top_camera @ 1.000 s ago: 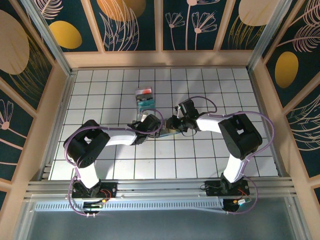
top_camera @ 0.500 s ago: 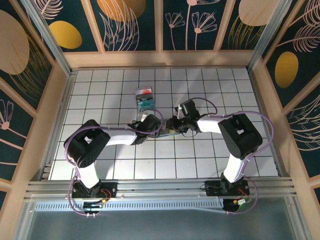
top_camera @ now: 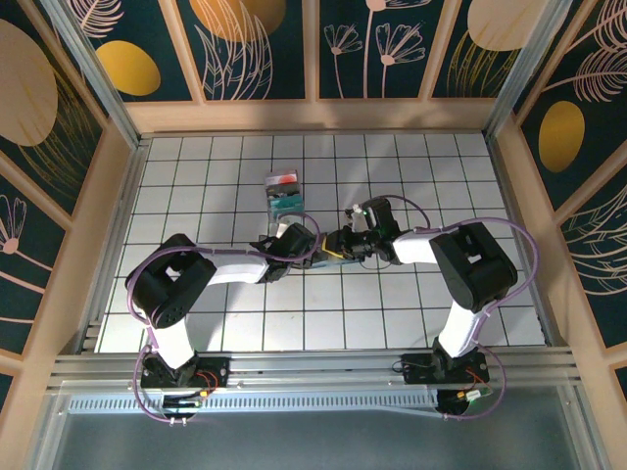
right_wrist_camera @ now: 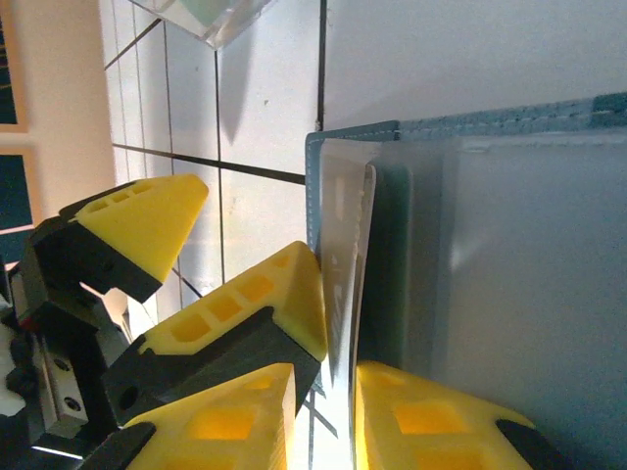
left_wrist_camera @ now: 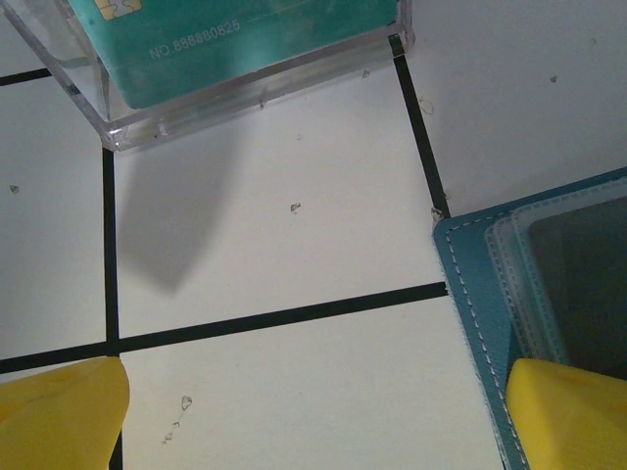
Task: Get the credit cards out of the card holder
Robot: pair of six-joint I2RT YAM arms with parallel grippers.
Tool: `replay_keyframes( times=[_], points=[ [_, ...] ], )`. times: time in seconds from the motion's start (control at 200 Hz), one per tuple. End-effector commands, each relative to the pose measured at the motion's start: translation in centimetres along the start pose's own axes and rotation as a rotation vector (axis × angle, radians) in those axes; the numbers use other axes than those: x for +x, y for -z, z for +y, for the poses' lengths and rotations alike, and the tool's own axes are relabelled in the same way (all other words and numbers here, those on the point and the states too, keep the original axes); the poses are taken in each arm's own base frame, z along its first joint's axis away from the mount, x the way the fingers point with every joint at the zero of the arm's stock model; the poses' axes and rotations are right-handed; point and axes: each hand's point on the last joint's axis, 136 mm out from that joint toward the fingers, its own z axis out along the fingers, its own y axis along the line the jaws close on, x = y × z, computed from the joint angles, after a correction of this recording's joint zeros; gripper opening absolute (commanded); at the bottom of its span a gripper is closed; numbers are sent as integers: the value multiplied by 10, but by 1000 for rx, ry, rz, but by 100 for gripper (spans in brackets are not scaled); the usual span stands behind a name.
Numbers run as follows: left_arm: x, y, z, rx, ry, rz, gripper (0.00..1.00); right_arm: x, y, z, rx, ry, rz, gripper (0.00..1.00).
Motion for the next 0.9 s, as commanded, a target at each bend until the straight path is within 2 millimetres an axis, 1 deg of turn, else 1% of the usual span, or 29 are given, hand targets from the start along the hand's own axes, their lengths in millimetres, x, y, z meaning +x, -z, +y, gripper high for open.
replay_keyframes(
  times=[0.0, 0.24, 0.31, 0.455, 0.896],
  points=[
    [16, -6, 0, -6, -50, 66, 99, -1, 1, 18, -88, 35, 4, 22],
    [18, -6, 5, -26, -48, 70, 99, -2, 4, 11, -73, 19, -9, 20],
    [19, -6, 6, -34, -50, 72, 99, -4, 6, 11, -77, 14, -13, 16],
    [22, -7, 8, -44, -50, 79, 99, -6, 9, 15, -102, 12, -23, 11],
    [23, -7, 10, -55, -53, 83, 99, -11, 22, 10, -86, 5, -57, 10]
  ],
)
